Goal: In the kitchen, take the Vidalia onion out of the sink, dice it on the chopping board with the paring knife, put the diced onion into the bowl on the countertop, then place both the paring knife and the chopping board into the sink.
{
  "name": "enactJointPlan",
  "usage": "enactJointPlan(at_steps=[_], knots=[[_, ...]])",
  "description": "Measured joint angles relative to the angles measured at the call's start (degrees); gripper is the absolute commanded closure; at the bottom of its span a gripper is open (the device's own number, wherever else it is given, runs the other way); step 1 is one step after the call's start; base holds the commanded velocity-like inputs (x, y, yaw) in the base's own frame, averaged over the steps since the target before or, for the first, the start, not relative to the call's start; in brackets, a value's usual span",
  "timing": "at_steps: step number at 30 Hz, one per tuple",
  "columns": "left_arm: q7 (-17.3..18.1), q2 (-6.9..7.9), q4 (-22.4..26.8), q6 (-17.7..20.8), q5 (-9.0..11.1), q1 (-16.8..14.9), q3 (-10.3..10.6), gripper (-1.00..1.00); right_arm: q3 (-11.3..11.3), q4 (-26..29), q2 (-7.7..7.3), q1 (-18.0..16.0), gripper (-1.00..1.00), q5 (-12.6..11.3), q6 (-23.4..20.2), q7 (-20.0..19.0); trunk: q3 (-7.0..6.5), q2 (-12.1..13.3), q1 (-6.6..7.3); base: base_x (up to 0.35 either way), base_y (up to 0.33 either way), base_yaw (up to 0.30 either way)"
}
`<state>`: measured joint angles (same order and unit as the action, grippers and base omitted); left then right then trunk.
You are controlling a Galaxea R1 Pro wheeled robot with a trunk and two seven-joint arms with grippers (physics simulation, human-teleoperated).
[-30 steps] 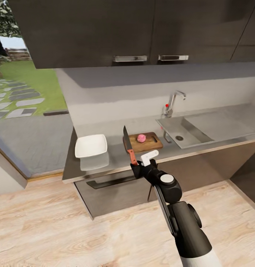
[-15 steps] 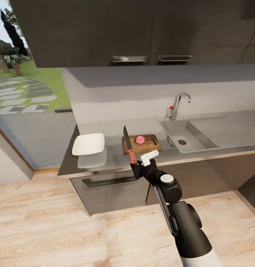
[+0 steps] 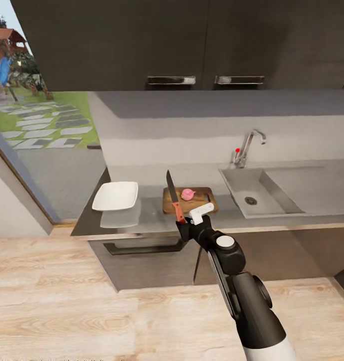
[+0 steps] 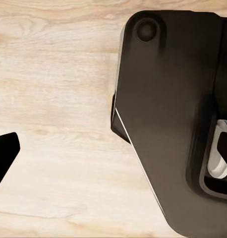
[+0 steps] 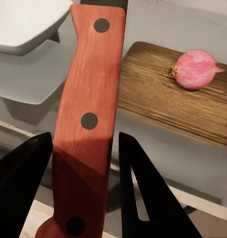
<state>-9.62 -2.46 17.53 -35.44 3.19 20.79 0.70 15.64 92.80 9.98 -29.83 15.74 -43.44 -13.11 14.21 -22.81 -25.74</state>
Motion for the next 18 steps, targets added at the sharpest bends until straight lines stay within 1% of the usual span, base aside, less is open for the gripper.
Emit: enactJointPlan(at_steps=[4,9,14,18], knots=[[0.0,0.0,0.0,0.0,0.0,0.0,0.0,-1.0,0.0,-0.05,0.0,0.0,1.0,0.0,0.0,0.0,0.0,0.0,0.0,0.008,-0.303,0.142],[-0.01,0.0,0.0,0.0,0.0,0.0,0.0,-1.0,0.0,-0.05,0.0,0.0,1.0,0.0,0.0,0.0,0.0,0.0,0.0,0.001,-0.303,0.015],[0.0,0.0,-0.16,0.0,0.0,0.0,0.0,-1.0,0.0,-0.05,0.0,0.0,1.0,-0.01,0.0,0.0,-0.18,0.0,0.0,0.0,-0.301,-0.133],[-0.02,0.0,-0.4,0.0,0.0,0.01,0.0,-1.0,0.0,-0.05,-0.01,0.01,1.0,-0.01,0.01,0.0,-0.43,0.0,0.0,0.0,-0.133,-0.191]])
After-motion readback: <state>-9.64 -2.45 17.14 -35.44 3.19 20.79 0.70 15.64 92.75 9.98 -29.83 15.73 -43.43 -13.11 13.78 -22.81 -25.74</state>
